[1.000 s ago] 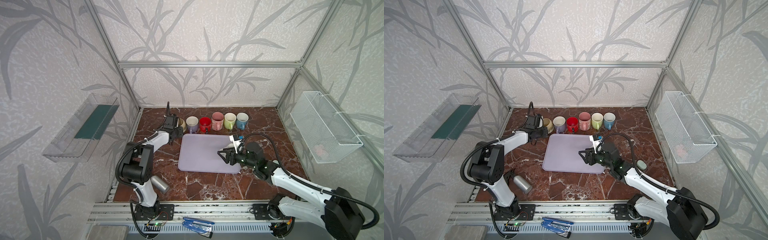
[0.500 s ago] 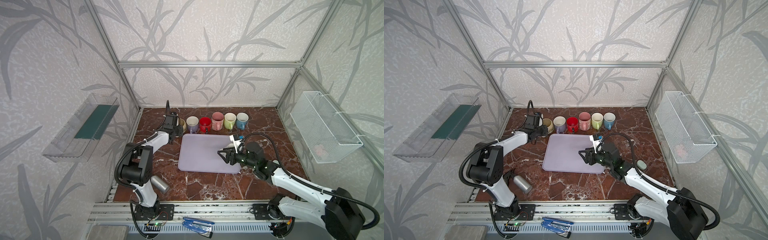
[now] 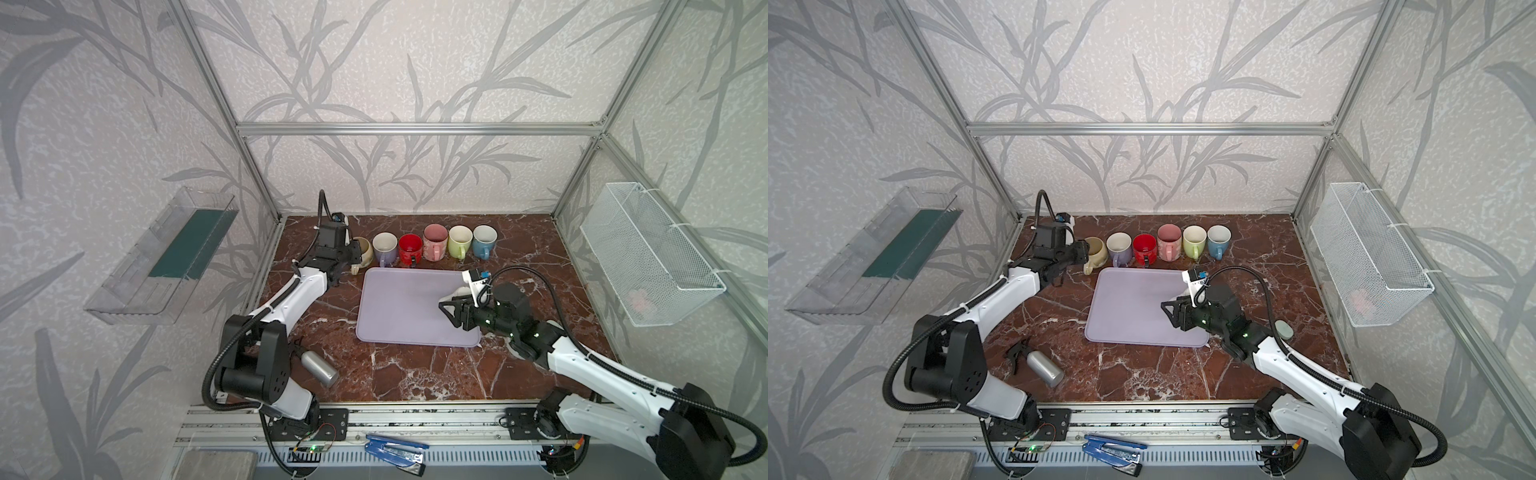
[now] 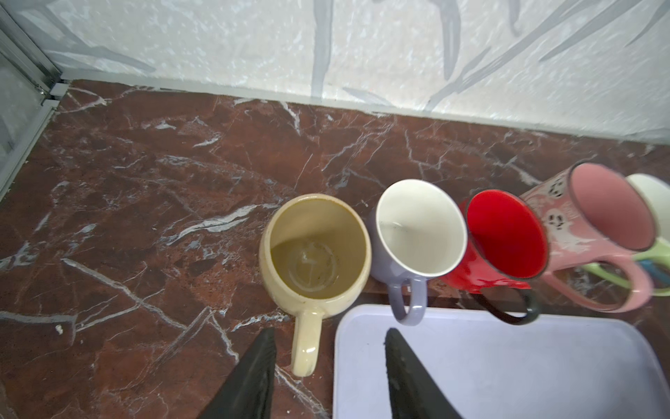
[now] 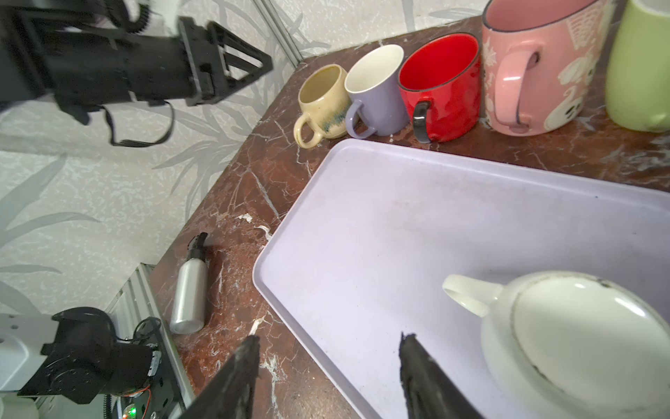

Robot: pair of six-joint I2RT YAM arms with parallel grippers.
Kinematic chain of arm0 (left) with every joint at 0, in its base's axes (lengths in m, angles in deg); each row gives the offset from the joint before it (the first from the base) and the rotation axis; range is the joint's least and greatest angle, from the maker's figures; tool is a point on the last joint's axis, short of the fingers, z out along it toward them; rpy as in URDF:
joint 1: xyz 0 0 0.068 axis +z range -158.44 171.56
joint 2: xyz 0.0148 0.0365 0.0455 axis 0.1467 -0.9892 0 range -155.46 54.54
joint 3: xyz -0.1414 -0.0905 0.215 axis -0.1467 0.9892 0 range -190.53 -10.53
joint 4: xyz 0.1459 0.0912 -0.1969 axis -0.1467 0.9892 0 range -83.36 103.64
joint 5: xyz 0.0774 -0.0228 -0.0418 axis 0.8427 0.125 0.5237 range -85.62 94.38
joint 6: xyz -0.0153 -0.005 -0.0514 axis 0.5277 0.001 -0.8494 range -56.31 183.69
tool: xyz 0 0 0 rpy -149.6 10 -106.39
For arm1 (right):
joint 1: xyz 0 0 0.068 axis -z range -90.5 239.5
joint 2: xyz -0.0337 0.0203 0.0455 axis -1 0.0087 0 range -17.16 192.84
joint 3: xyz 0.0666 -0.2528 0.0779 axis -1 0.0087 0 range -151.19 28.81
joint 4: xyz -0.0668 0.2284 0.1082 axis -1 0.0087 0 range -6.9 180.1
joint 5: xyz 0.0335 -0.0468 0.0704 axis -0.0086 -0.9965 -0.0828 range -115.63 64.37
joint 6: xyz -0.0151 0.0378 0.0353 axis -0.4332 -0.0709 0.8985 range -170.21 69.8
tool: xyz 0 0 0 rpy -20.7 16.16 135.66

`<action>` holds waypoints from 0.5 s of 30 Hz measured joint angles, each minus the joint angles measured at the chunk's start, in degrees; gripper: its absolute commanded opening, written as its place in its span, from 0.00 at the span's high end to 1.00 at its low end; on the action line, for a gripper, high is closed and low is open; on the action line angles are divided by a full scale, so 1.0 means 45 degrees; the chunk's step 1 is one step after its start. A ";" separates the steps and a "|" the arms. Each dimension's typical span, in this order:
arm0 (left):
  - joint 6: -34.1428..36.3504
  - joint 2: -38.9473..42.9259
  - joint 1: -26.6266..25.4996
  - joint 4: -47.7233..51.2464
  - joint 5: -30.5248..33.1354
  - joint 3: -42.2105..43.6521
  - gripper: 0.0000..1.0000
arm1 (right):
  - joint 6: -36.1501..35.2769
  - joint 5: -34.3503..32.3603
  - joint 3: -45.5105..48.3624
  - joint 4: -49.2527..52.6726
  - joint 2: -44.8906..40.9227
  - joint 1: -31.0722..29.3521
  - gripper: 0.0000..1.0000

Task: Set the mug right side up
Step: 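Open the left gripper and draw it back from the cream mug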

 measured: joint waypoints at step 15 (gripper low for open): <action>-0.2506 0.4707 -0.0005 0.2302 -0.2327 0.1690 0.50 | -0.0427 -0.1773 -0.2079 0.4974 -0.0078 0.0928 0.24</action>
